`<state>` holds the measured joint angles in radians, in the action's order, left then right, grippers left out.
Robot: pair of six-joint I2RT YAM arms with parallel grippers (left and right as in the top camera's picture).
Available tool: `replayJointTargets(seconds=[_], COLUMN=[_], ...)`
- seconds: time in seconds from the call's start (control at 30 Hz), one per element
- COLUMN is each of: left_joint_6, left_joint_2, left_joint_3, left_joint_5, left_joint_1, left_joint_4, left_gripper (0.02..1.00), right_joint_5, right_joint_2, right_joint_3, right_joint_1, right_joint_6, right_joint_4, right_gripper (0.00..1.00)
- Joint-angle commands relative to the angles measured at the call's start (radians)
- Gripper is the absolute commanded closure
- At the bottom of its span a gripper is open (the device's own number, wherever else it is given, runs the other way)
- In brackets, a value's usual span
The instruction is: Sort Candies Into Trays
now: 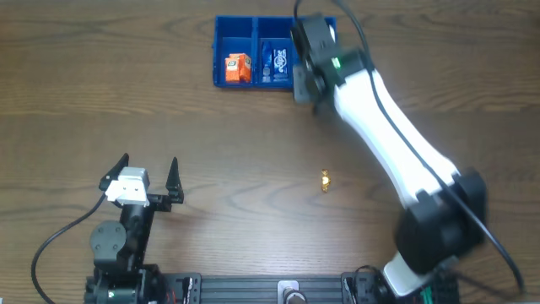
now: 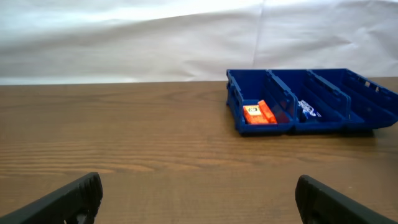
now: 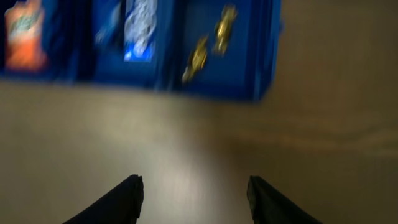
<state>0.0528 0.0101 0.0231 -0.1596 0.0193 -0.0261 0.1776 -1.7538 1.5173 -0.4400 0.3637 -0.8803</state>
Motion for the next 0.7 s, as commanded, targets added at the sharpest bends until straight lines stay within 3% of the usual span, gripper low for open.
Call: replayJointTargets(seconds=[0.03,0.3,0.63,0.7], left_joint_6=[0.008,0.008,0.008,0.008], left_joint_2=[-0.006,-0.006,-0.006,-0.006], left_joint_3=[-0.018,-0.018,-0.018,-0.018], left_joint_5=[-0.024,-0.024,-0.024,-0.024], left_joint_1=[-0.006,-0.006,-0.006,-0.006], left_joint_4=[-0.034,-0.034,-0.034,-0.034], left_gripper=[0.02,0.02,0.023,0.02], right_joint_5=[-0.066,-0.124,-0.136,-0.136], right_joint_2=[0.201,0.183,0.068,0.051], right_joint_3=[-0.369,-0.657,-0.694,-0.694], right_joint_1=[-0.03,-0.051,-0.051,-0.051], right_joint_6=[0.103,0.185,0.213,0.213], right_joint_4=[0.016,0.141,0.227,0.231], right_gripper=[0.417,0.408,0.426,0.527])
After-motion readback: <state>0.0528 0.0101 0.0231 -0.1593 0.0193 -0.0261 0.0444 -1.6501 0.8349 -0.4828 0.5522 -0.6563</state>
